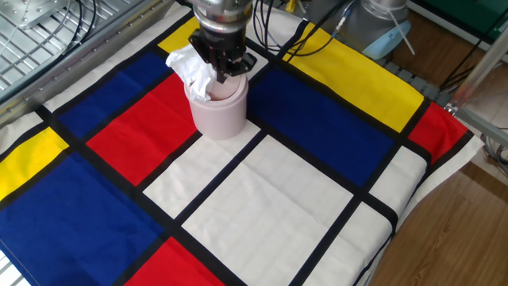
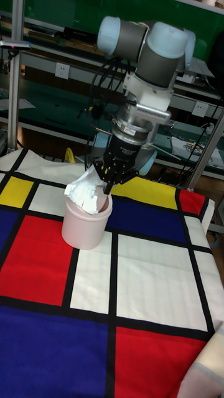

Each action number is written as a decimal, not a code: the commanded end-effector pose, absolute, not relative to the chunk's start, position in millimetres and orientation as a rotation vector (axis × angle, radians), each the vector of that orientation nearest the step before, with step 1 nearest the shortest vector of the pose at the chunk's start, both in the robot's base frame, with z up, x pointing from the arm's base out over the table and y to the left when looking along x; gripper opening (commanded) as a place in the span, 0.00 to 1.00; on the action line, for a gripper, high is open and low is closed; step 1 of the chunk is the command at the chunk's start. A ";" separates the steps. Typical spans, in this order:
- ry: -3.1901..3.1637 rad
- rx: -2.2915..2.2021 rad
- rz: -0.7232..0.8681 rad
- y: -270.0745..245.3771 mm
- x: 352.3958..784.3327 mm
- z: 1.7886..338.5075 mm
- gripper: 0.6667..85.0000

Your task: Put the garbage in the trash can

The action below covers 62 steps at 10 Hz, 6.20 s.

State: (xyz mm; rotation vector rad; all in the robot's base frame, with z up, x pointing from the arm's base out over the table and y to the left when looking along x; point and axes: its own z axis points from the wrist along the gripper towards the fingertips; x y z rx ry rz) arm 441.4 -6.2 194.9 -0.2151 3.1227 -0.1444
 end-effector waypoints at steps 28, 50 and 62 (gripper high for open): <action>3.112 -0.089 -0.081 -79.9 442.0 239.4 0.00; 3.033 -0.123 0.093 -5.6 502.2 181.3 0.00; 3.037 -0.064 -0.013 -40.5 467.7 183.1 0.00</action>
